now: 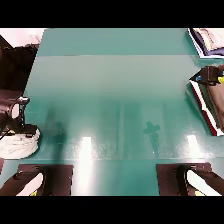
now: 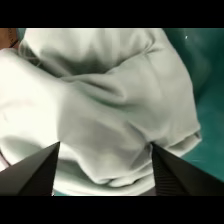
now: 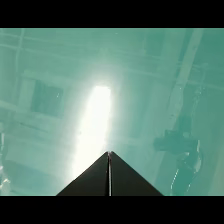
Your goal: Fold the shirts.
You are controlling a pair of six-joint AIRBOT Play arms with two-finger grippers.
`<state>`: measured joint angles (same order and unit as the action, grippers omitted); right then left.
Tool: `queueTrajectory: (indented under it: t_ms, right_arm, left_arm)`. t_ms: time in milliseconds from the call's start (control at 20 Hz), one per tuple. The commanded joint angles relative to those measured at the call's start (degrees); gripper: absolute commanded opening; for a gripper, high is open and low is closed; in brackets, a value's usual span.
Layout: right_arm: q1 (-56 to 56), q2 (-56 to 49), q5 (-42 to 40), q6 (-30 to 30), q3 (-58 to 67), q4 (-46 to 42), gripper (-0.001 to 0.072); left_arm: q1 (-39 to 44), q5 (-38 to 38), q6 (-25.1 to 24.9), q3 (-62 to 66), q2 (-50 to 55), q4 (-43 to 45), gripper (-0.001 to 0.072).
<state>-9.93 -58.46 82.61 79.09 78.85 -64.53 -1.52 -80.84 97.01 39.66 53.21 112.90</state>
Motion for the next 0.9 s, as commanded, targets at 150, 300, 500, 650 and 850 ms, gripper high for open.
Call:
queueTrajectory:
  t_ms: [150, 300, 500, 650, 850]
  right_arm:
    - [0.1, 0.0, 0.2, -0.1, 0.0, 0.1, 0.0019]
    - [0.1, 0.0, 0.4, -0.1, 0.0, 0.1, 0.0019]
    - [0.1, 0.0, 0.8, 0.0, 0.0, 0.5, 0.0019]
    - [0.1, 0.0, 1.1, 0.0, 0.0, 0.6, 0.0019]
    - [0.1, 0.0, 1.0, 0.0, 0.0, 0.6, 0.0019]
  left_arm:
    - [-1.5, 3.4, 0.5, 0.8, -0.1, -0.8, 0.0024]
    - [1.0, 1.7, -1.4, 12.0, -0.9, -1.4, 0.0024]
    - [12.1, 2.7, -12.8, 36.1, -2.6, -16.9, 0.0024]
    - [19.8, 7.0, -13.6, 48.7, -2.1, -27.7, 0.0023]
    - [29.9, 8.0, -18.3, 60.1, 4.4, -31.1, 0.0024]
